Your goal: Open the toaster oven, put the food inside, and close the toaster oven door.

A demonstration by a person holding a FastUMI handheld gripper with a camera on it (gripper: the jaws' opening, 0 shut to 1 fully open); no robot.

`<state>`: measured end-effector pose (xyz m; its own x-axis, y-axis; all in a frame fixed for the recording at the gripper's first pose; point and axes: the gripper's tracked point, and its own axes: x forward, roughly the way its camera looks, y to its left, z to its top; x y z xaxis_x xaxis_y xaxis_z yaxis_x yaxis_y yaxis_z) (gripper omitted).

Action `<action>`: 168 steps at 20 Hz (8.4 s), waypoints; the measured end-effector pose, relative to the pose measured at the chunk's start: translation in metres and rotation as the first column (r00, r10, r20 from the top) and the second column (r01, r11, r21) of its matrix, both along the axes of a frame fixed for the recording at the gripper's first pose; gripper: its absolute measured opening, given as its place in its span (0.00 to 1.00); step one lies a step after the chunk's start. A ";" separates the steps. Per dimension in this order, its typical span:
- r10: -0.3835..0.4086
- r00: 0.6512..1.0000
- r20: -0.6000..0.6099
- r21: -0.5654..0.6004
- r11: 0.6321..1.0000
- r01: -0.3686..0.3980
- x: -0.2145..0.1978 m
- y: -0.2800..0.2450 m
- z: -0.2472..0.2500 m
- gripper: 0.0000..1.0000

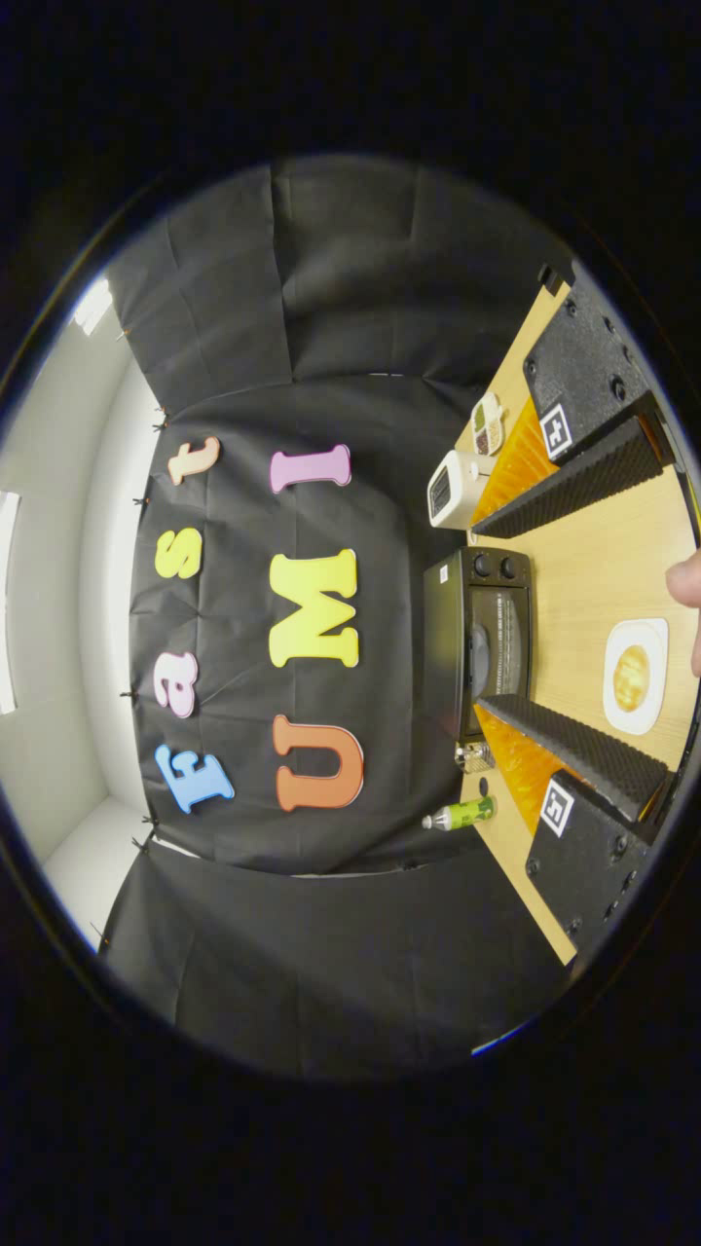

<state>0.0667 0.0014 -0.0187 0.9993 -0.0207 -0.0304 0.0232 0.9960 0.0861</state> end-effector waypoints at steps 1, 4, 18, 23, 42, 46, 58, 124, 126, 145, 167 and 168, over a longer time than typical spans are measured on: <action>0.000 1.000 0.004 0.000 1.000 0.000 0.008 0.000 0.001 1.00; 0.016 1.000 0.020 -0.023 1.000 -0.015 0.045 0.004 0.000 1.00; 0.104 0.981 -0.166 0.044 0.994 -0.098 0.270 0.064 -0.092 1.00; 0.077 0.976 -0.205 0.017 0.997 -0.075 0.310 0.075 -0.130 1.00; 0.118 0.971 -0.209 0.002 0.993 -0.120 0.286 0.078 -0.148 1.00; 0.105 0.961 -0.257 -0.010 0.994 -0.112 0.259 0.077 -0.165 1.00; 0.228 0.825 -0.517 0.110 0.974 -0.200 0.195 0.077 -0.241 1.00; 0.266 0.937 -0.227 0.745 0.667 -0.008 0.127 0.104 -0.168 0.44; 0.259 0.936 -0.236 0.753 0.658 0.008 0.154 0.111 -0.168 0.44; 0.060 0.946 -0.319 0.503 0.856 0.115 0.330 0.105 -0.207 0.45; 0.081 0.928 -0.364 0.317 0.948 0.041 0.350 0.127 -0.224 0.92; 0.083 0.927 -0.366 0.310 0.950 0.037 0.346 0.127 -0.224 0.92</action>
